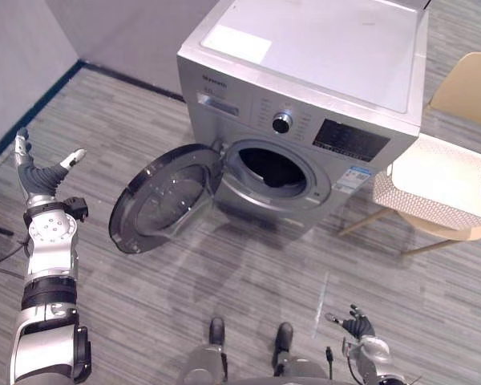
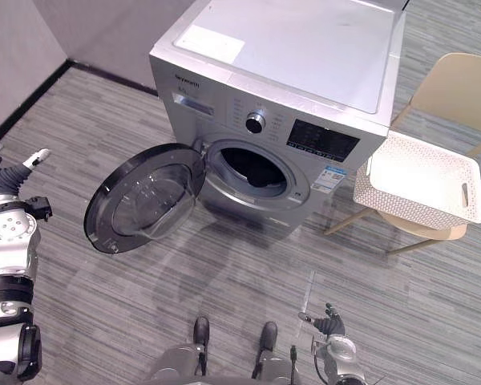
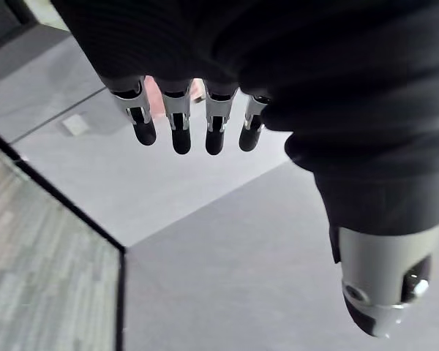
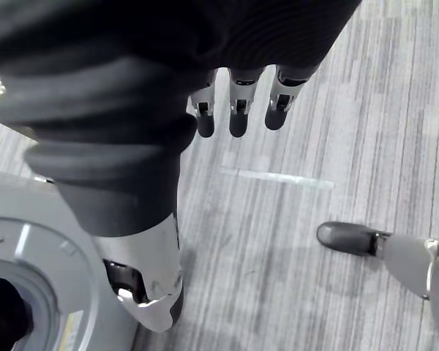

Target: Pick up the laundry basket with both hands and put the clothes into the washing machine.

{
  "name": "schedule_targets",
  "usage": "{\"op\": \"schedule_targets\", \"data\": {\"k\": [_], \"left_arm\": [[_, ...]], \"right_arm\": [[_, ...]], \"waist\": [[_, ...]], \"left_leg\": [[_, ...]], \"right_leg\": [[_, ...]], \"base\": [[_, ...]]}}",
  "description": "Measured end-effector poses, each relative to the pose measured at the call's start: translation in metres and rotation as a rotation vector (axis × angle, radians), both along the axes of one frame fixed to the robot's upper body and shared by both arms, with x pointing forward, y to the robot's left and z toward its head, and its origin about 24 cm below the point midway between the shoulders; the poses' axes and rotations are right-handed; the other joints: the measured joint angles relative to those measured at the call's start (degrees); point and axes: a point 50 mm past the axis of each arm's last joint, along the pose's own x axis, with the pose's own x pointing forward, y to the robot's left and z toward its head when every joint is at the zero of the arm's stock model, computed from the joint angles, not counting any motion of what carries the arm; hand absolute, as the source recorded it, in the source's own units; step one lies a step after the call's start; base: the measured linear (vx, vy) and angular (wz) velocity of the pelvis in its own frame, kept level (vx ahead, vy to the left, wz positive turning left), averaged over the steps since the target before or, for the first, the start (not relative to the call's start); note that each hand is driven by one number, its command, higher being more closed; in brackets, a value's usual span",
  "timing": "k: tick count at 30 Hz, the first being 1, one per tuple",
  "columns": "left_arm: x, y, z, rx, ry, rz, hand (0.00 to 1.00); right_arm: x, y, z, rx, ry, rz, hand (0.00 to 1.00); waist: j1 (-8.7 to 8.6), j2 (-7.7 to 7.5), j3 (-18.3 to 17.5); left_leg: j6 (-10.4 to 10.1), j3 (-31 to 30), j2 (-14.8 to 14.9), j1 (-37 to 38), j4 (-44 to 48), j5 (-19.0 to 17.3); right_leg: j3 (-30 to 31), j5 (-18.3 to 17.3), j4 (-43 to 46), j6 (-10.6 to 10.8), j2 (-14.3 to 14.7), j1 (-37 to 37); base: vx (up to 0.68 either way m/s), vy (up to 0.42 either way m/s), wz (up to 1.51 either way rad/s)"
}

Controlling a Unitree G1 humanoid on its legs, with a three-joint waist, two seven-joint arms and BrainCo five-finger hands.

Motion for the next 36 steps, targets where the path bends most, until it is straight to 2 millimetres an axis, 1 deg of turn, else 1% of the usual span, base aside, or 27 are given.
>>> {"op": "schedule_targets", "data": {"k": [1, 2, 3, 5, 6, 7, 8, 10, 11, 14, 15, 16, 17, 18, 20, 22, 24, 25, 26, 28, 29, 30, 31, 32, 33, 35, 36], "left_arm": [[0.004, 0.001, -0.001, -0.005, 0.02, 0.01, 0.0], [0.006, 0.001, 0.0, -0.012, 0.024, 0.013, 0.0], [0.008, 0.001, 0.0, -0.018, 0.032, 0.013, 0.0], [0.015, -0.001, -0.002, -0.02, 0.075, -0.001, 0.0], [0.017, -0.002, -0.003, -0.017, 0.088, -0.008, 0.0], [0.02, -0.005, -0.003, -0.012, 0.11, -0.026, 0.0], [0.025, -0.007, -0.001, -0.018, 0.119, -0.044, 0.0], [0.032, -0.013, 0.002, -0.021, 0.125, -0.07, 0.0], [0.035, -0.014, 0.002, -0.028, 0.135, -0.082, 0.0], [0.04, -0.02, -0.005, -0.053, 0.173, -0.113, 0.0], [0.043, -0.025, -0.007, -0.056, 0.18, -0.131, 0.0], [0.045, -0.03, -0.008, -0.051, 0.186, -0.143, 0.0], [0.045, -0.029, -0.008, -0.054, 0.183, -0.135, 0.0], [0.047, -0.031, -0.009, -0.069, 0.188, -0.139, 0.0], [0.049, -0.036, -0.011, -0.079, 0.183, -0.141, 0.0], [0.053, -0.048, -0.017, -0.099, 0.178, -0.173, 0.0], [0.057, -0.067, -0.028, -0.106, 0.203, -0.224, 0.0], [0.057, -0.074, -0.036, -0.099, 0.228, -0.247, 0.0], [0.056, -0.085, -0.047, -0.101, 0.256, -0.278, 0.0], [0.053, -0.109, -0.065, -0.117, 0.287, -0.345, 0.0], [0.048, -0.128, -0.079, -0.136, 0.308, -0.396, 0.0], [0.045, -0.136, -0.085, -0.154, 0.308, -0.415, 0.0], [0.04, -0.154, -0.095, -0.179, 0.31, -0.461, 0.0], [0.035, -0.175, -0.103, -0.198, 0.316, -0.519, 0.0], [0.032, -0.183, -0.106, -0.206, 0.318, -0.545, 0.0], [0.026, -0.223, -0.111, -0.211, 0.331, -0.68, 0.0], [0.026, -0.234, -0.111, -0.214, 0.332, -0.721, 0.0]], "right_arm": [[0.002, 0.0, 0.002, 0.004, -0.015, -0.005, 0.0], [0.004, 0.0, 0.003, 0.008, -0.03, -0.01, 0.0], [0.007, 0.0, 0.005, 0.009, -0.045, -0.013, 0.0], [0.014, 0.0, 0.01, 0.008, -0.087, -0.013, 0.0], [0.015, 0.0, 0.011, 0.007, -0.094, -0.013, 0.0], [0.018, 0.0, 0.013, 0.007, -0.113, -0.008, 0.0], [0.022, 0.001, 0.016, 0.013, -0.135, -0.009, 0.0], [0.026, 0.002, 0.018, 0.018, -0.152, -0.007, 0.0], [0.03, 0.002, 0.021, 0.019, -0.166, -0.004, 0.0], [0.04, -0.003, 0.027, 0.011, -0.195, -0.004, 0.0], [0.04, -0.006, 0.029, 0.008, -0.2, -0.005, 0.0], [0.042, -0.011, 0.031, 0.003, -0.212, -0.005, 0.0], [0.043, -0.012, 0.032, 0.001, -0.217, -0.004, 0.0], [0.046, -0.01, 0.033, 0.008, -0.225, 0.001, 0.0], [0.051, -0.003, 0.034, 0.014, -0.232, 0.015, 0.0], [0.063, 0.01, 0.038, 0.009, -0.246, 0.038, 0.0], [0.08, 0.02, 0.046, 0.012, -0.283, 0.063, 0.0], [0.088, 0.024, 0.05, 0.012, -0.3, 0.076, 0.0], [0.095, 0.027, 0.054, 0.011, -0.315, 0.085, 0.0], [0.096, 0.026, 0.055, 0.005, -0.313, 0.075, 0.0], [0.093, 0.025, 0.052, 0.003, -0.3, 0.059, 0.0], [0.092, 0.025, 0.051, 0.002, -0.292, 0.059, 0.0], [0.09, 0.028, 0.048, 0.01, -0.277, 0.061, 0.0], [0.087, 0.031, 0.044, 0.015, -0.26, 0.066, 0.0], [0.086, 0.034, 0.043, 0.02, -0.252, 0.069, 0.0], [0.087, 0.041, 0.042, 0.034, -0.244, 0.077, 0.0], [0.088, 0.042, 0.042, 0.037, -0.246, 0.079, 0.0]], "waist": [[0.12, -0.52, 0.2], [0.21, -0.79, 0.1], [0.27, -0.9, 0.1], [0.48, -1.09, 0.2], [0.48, -1.2, 0.2], [0.48, -1.68, 0.2], [0.9, -2.24, 0.3], [1.54, -2.99, 0.7], [1.51, -3.33, 0.9], [1.52, -3.74, 1.2], [1.53, -3.75, 1.2], [1.56, -3.78, 1.2], [1.52, -3.79, 1.3], [1.78, -3.77, 1.3], [1.73, -3.77, 1.3], [1.98, -3.66, 1.3], [3.34, -3.33, 1.5], [3.42, -3.14, 1.5], [3.34, -2.98, 1.6], [3.04, -3.0, 1.6], [2.73, -2.95, 1.6], [2.8, -2.73, 1.7], [2.51, -2.69, 1.7], [2.07, -2.6, 1.6], [1.55, -2.6, 1.6], [-0.07, -2.54, 1.7], [-0.28, -2.51, 1.7]], "left_leg": [[0.0, -0.1, 0.2, -1.6, 1.0, -0.1], [0.2, -0.1, 0.6, -3.1, 1.9, -0.2], [0.2, -0.2, 0.9, -3.9, 2.4, -0.2], [0.2, -0.3, 2.0, -6.1, 3.8, -0.2], [0.1, -0.4, 2.2, -6.6, 4.1, -0.2], [0.1, -0.3, 2.5, -7.5, 4.7, -0.3], [-0.2, 0.0, 3.1, -8.9, 5.8, -0.5], [-0.5, 0.0, 3.8, -10.6, 7.1, -0.8], [-0.8, 0.0, 4.4, -11.9, 8.2, -1.1], [-1.5, -0.1, 6.0, -14.4, 10.1, -2.0], [-1.5, -0.2, 6.2, -14.8, 10.1, -2.1], [-1.9, -0.2, 6.7, -15.4, 10.2, -1.9], [-2.1, -0.3, 7.0, -15.6, 10.1, -1.7], [-2.9, -0.8, 7.6, -15.6, 9.5, -1.2], [-3.7, -1.4, 7.7, -15.6, 8.7, -0.6], [-4.6, -1.8, 7.8, -15.5, 7.4, 0.0], [-5.1, -2.1, 7.7, -14.6, 6.6, 1.5], [-5.1, -2.2, 7.7, -14.2, 6.2, 2.1], [-5.1, -2.2, 7.3, -13.6, 5.5, 2.4], [-5.2, -2.2, 5.8, -12.3, 4.3, 2.5], [-5.2, -2.3, 4.7, -11.6, 3.6, 2.8], [-5.2, -2.2, 4.5, -11.0, 3.2, 2.8], [-5.3, -2.4, 3.8, -9.9, 1.8, 3.1], [-5.3, -2.4, 3.4, -8.7, 0.2, 4.4], [-5.2, -2.4, 3.2, -8.3, -0.5, 4.9], [-4.8, -2.0, 2.4, -7.4, -2.8, 6.0], [-4.5, -1.9, 2.1, -7.4, -3.2, 6.4]], "right_leg": [[0.1, 0.8, 0.0, 0.6, 0.0, -1.0], [0.1, 1.5, 0.0, 0.1, 0.3, -2.0], [0.2, 2.4, 0.0, 0.4, 0.7, -2.7], [1.2, 4.6, 0.0, -0.1, 1.4, -4.5], [1.5, 4.8, 0.0, 0.1, 1.5, -4.7], [1.7, 5.2, 0.0, 0.5, 1.8, -5.4], [2.0, 5.6, 0.0, 0.8, 2.0, -6.4], [2.3, 5.6, 0.0, 0.8, 2.6, -7.6], [2.8, 5.7, 0.0, 0.8, 3.1, -8.3], [3.5, 5.7, -0.5, 0.8, 4.5, -9.6], [3.7, 5.7, -0.8, 0.8, 4.7, -9.8], [4.5, 5.7, -0.9, 0.8, 5.1, -10.5], [4.8, 5.7, -0.9, 0.8, 5.3, -10.6], [4.8, 5.7, -1.2, 0.8, 6.1, -10.6], [4.9, 5.7, -1.5, 0.8, 6.4, -10.6], [5.0, 5.7, -2.1, 0.8, 6.5, -10.6], [5.2, 5.6, -2.0, 0.8, 6.6, -10.4], [5.3, 5.5, -2.0, 0.9, 6.6, -10.1], [5.3, 5.3, -2.0, 1.0, 6.3, -9.6], [5.4, 3.3, -1.6, 1.0, 4.9, -8.8], [5.4, 1.2, -1.2, 0.5, 3.8, -8.2], [5.4, 1.0, -0.6, 0.7, 3.6, -8.3], [5.5, -0.2, 0.3, 1.2, 3.0, -8.4], [5.5, -1.0, 0.9, 1.5, 2.7, -8.3], [5.4, -1.1, 1.3, 1.4, 2.5, -8.3], [5.5, -1.3, 1.4, 1.7, 1.6, -8.6], [5.7, -1.2, 1.4, 1.8, 1.4, -8.8]], "base": [[-0.05, 0.062, 0.08], [-0.05, 0.06, 0.04], [-0.06, 0.057, -0.04], [-0.05, 0.071, -0.08], [-0.04, 0.062, -0.06], [-0.04, 0.04, -0.11], [-0.05, 0.028, -0.14], [-0.06, 0.0, -0.14], [-0.07, -0.03, -0.14], [-0.07, -0.06, -0.14], [-0.04, -0.077, -0.05], [-0.03, -0.061, -0.03], [-0.03, -0.105, -0.03], [-0.03, -0.116, 0.03], [-0.02, -0.098, 0.11], [-0.02, -0.084, 0.13], [-0.03, -0.066, 0.03], [-0.05, -0.054, 0.03], [-0.05, -0.029, 0.12], [-0.04, 0.01, 0.26], [-0.02, 0.023, 0.23], [-0.03, 0.016, 0.14], [-0.03, 0.0, 0.03], [-0.04, -0.001, 0.07], [-0.02, -0.001, 0.09], [-0.03, 0.015, 0.04], [-0.03, 0.03, -0.11]]}}
